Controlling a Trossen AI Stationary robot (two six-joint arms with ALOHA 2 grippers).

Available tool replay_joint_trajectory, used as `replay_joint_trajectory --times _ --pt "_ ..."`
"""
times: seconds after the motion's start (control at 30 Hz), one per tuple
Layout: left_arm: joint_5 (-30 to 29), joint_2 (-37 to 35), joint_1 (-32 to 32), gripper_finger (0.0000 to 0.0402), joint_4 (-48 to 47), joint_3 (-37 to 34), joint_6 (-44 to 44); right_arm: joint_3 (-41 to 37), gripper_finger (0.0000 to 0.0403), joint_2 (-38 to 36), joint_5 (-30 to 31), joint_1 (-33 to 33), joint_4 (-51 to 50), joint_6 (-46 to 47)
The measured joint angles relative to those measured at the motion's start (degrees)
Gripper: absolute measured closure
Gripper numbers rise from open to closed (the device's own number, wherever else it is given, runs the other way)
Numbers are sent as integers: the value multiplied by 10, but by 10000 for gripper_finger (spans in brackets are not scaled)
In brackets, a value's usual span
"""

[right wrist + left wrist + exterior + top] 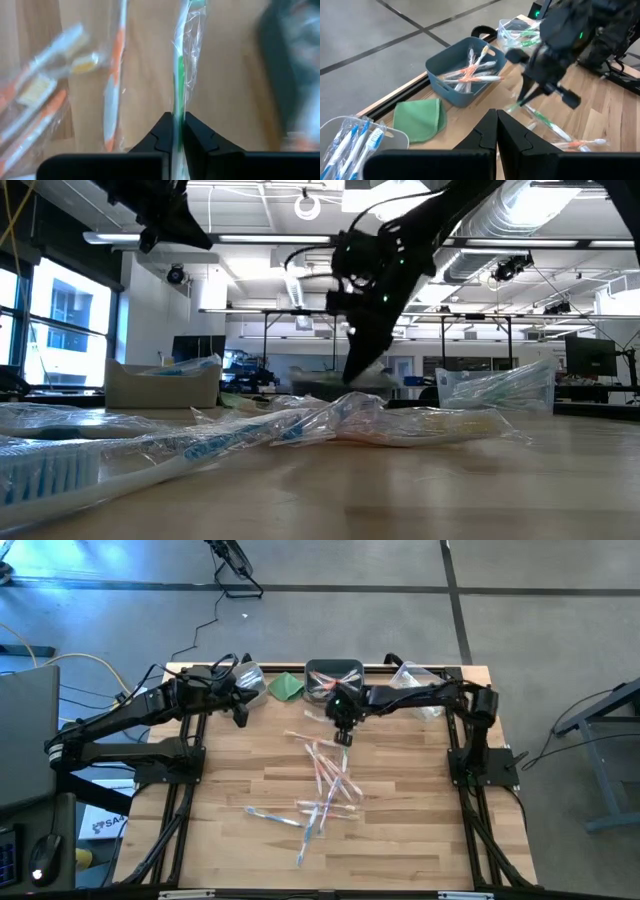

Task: Pick & Place Toothbrushes
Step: Put the left green toothbrush into the transparent bin

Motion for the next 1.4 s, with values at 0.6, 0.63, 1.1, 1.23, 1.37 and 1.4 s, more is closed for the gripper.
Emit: replay_joint_trajectory --times 0.6,0.63,1.1,1.23,1.37,1.4 --pt "0 0 0 401 17 0 15 2 388 -231 116 -110 -195 35" --pt "0 0 0 401 17 0 17 2 388 -237 124 -117 -218 35" --pt "0 0 0 401 17 0 36 2 388 -245 163 -246 -500 31" --pt "0 0 0 401 17 0 35 2 388 -245 156 -272 -531 31" --pt "0 0 0 401 17 0 35 2 388 -245 108 -290 -532 32" --pt "0 0 0 401 17 0 35 2 388 -245 104 -294 -532 32"
